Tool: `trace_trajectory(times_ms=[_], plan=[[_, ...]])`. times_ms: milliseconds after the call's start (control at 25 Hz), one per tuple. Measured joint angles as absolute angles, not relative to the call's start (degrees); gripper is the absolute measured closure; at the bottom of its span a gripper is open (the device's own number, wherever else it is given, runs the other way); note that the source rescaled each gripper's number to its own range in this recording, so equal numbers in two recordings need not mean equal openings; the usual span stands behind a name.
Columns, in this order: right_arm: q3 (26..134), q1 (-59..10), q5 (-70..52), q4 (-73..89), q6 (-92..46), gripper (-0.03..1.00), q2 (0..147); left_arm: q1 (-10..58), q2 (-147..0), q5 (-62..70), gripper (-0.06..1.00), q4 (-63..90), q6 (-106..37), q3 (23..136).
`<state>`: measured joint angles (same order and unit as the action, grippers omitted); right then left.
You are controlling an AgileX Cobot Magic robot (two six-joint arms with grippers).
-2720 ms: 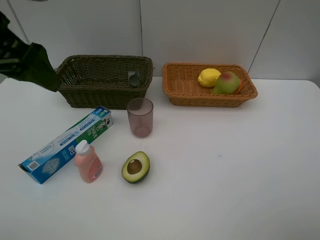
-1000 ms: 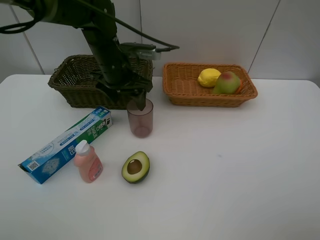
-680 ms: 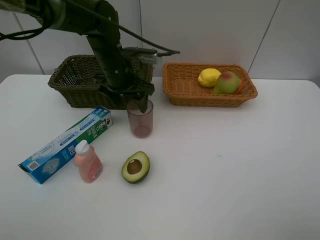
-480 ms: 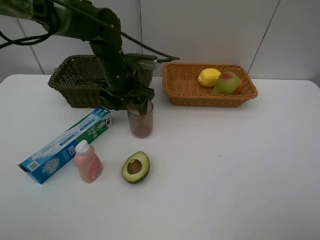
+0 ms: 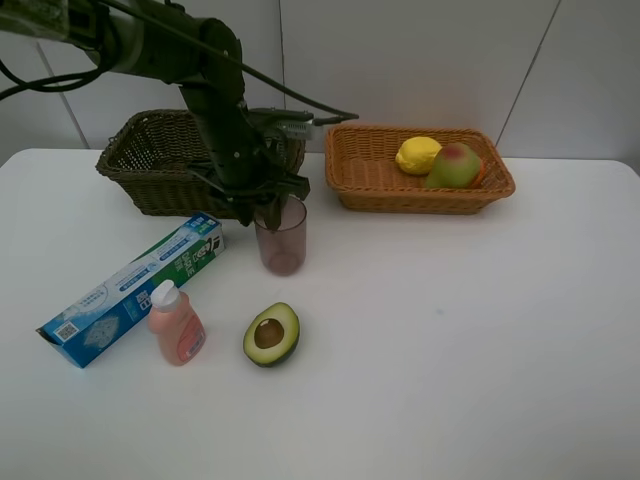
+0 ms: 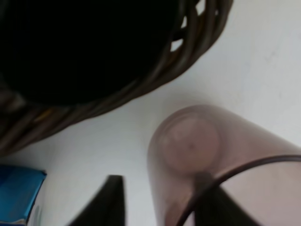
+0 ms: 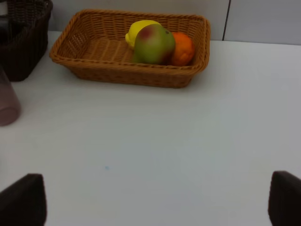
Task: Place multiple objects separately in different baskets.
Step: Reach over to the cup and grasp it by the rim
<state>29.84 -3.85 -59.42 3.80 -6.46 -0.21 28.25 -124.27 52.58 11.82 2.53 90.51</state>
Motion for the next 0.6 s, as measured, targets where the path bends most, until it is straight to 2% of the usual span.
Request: trace_trajectory(times_ms=[40,120,600], plan=[[29.84,-3.85,-59.42,3.80,-6.46,-0.03,-0.21,28.25,-124.27,52.58,0.72,11.82,2.55,90.51],[29.84,-3.85,-59.42,3.80,-6.46,-0.03,-0.21,28.25,-124.27,52.58,0.92,11.82,2.55,90.51],[29.84,-3.85,-59.42,3.80,-6.46,-0.03,-0.21,28.25,-124.27,52.56,0.94,12.10,2.55,90.51]])
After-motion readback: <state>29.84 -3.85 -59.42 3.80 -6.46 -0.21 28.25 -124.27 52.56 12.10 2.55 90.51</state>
